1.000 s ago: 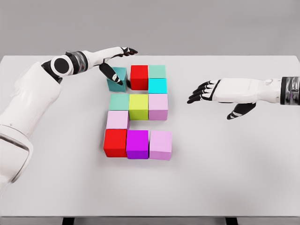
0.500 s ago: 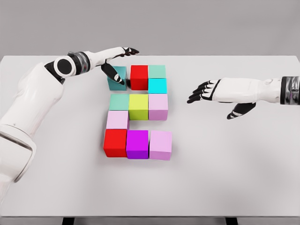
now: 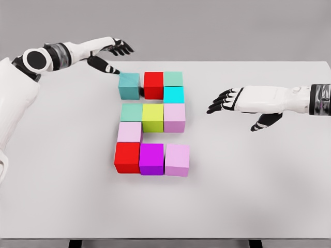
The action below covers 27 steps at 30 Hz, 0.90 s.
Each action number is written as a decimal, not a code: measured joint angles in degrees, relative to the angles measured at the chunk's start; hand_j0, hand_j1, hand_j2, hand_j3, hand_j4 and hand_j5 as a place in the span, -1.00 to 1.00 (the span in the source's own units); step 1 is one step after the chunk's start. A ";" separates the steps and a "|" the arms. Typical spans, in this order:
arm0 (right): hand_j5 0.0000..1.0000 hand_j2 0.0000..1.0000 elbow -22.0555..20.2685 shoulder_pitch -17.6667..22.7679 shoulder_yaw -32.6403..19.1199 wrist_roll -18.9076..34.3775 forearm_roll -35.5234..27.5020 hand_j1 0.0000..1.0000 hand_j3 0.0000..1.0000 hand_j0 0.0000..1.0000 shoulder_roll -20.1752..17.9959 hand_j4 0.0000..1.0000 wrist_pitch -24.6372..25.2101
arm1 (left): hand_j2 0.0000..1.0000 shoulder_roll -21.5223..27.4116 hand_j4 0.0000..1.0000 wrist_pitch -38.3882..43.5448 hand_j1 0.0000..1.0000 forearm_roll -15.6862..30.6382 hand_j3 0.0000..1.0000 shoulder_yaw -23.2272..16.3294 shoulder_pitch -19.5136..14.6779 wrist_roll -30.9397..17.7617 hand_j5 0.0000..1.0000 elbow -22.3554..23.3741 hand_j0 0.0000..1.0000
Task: Assemble the squares on the desktop into the number 2
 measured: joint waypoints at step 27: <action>1.00 1.00 0.04 -0.09 0.35 0.00 0.09 1.00 1.00 1.00 0.05 1.00 0.00 | -0.09 -3.03 -0.09 5.99 -0.09 -10.87 -0.09 -5.60 -0.35 -0.20 -0.09 10.92 -0.09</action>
